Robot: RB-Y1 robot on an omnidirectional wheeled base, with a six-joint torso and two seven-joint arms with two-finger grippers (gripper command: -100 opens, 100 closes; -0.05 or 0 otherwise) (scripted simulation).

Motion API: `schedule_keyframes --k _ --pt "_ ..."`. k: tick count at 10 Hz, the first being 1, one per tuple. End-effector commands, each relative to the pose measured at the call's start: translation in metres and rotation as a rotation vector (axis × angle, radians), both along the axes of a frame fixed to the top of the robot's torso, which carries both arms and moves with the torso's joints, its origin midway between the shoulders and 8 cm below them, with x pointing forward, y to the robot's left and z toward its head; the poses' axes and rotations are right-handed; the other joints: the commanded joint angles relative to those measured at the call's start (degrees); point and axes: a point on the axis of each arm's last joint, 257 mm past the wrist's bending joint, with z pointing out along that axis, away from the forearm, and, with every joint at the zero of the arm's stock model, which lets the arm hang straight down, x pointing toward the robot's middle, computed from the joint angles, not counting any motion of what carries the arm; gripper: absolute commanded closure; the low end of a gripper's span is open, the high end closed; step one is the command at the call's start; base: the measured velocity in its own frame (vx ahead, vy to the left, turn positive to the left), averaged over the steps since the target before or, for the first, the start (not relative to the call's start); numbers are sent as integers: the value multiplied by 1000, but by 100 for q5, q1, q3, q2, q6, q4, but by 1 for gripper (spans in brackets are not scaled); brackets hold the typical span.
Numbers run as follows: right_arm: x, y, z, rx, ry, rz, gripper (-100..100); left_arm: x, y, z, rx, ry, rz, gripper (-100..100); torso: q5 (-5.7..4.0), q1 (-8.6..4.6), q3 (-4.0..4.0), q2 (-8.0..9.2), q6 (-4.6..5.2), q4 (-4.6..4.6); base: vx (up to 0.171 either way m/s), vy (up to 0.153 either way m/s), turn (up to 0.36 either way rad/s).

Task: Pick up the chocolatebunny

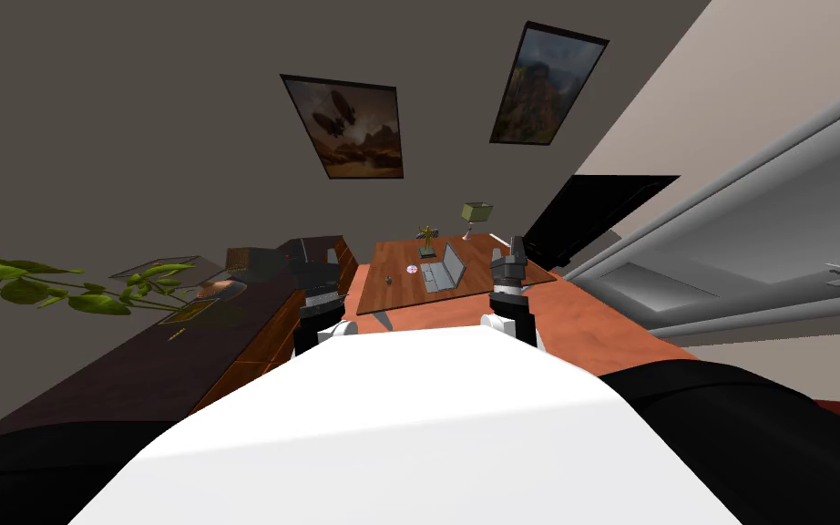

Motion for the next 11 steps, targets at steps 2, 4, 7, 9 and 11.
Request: schedule_keyframes --k 2,4,7,9,11 --pt "0 0 0 0 0 0 0 8 -10 -5 54 27 -44 -100 0 0 2 4 1 1 -26 -5 -34" --pt "0 0 0 0 0 0 0 18 -18 -13 90 61 -83 -100 0 -2 12 22 1 4 -75 -8 -57" --pt "0 0 0 0 0 0 0 40 -27 -31 118 130 -134 -100 -1 -6 22 38 2 8 -104 -20 -87" --pt "0 0 0 0 0 0 0 58 -32 -48 121 190 -161 -100 -2 -9 26 45 2 10 -122 -21 -128" --pt "0 0 0 0 0 0 0 79 -36 -68 119 257 -183 -100 -1 -8 27 47 2 11 -133 -34 -118"
